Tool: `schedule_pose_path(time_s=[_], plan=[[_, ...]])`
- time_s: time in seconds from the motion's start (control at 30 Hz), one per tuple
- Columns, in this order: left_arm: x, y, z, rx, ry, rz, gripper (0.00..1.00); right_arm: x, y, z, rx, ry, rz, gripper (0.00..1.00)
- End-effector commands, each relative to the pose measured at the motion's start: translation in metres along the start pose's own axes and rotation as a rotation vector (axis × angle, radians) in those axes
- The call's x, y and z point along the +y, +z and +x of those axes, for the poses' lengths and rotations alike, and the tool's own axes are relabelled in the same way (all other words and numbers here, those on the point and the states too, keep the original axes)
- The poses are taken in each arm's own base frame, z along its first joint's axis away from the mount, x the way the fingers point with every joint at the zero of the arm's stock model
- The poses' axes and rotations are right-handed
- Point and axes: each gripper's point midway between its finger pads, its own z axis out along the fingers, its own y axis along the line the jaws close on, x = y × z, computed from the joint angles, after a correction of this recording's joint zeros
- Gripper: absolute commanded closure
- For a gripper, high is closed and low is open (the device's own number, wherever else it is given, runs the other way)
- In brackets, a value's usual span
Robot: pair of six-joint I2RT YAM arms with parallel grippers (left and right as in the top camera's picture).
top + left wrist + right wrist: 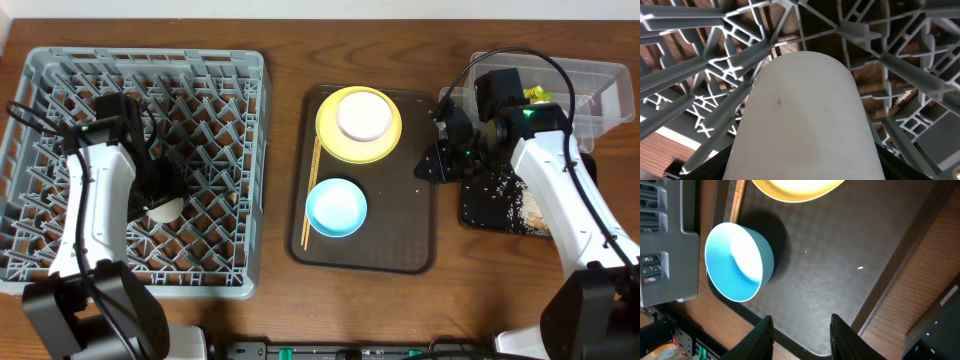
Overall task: Sort waste into correct bins and load items into the dishwasher
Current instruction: 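Lower the cup into the rack and open the left gripper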
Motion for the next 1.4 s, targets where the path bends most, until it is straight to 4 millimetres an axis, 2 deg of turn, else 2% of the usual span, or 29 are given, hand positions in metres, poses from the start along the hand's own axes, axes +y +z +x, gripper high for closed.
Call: schedule_pose_path(time_s=[0.0,0.2,0.23,0.27,0.3,0.37,0.63,0.77,0.93,1.23,1.37], plan=[[0.002,0.009,0.002,0.031,-0.016,-0.011,0.93,0.005,-0.002,-0.002,-0.006,-0.03,-0.003,0.65],[0.001,0.021,0.001,0.062,-0.014,-0.02,0.92,0.005,-0.002,-0.002,-0.007,-0.03,-0.003,0.66],[0.001,0.023,0.001,0.068,-0.013,-0.022,0.87,0.005,-0.002,-0.002,-0.007,-0.03,-0.003,0.66],[0.001,0.025,0.001,0.075,-0.013,-0.024,0.75,0.005,-0.002,-0.002,-0.006,-0.03,-0.003,0.66],[0.001,0.026,0.002,0.08,-0.012,-0.025,0.67,0.005,-0.002,-0.001,-0.004,-0.029,-0.003,0.66],[0.001,0.028,0.002,0.087,-0.012,-0.027,0.56,0.005,-0.002,0.0,0.0,-0.027,-0.003,0.66],[0.002,0.027,0.005,0.098,-0.011,-0.031,0.29,0.005,-0.002,0.0,0.001,-0.027,-0.003,0.66],[0.002,0.025,0.006,0.097,-0.011,-0.031,0.25,0.005,-0.002,0.001,0.003,-0.025,-0.003,0.66],[0.002,0.015,0.002,0.06,-0.014,-0.02,0.16,0.005,-0.002,0.001,0.003,-0.025,-0.003,0.66],[0.002,0.0,0.002,0.015,-0.017,-0.007,0.13,0.005,-0.002,0.001,0.003,-0.025,-0.003,0.66],[0.002,-0.022,-0.003,-0.064,-0.022,0.017,0.13,0.005,-0.002,0.001,0.003,-0.024,-0.003,0.65]])
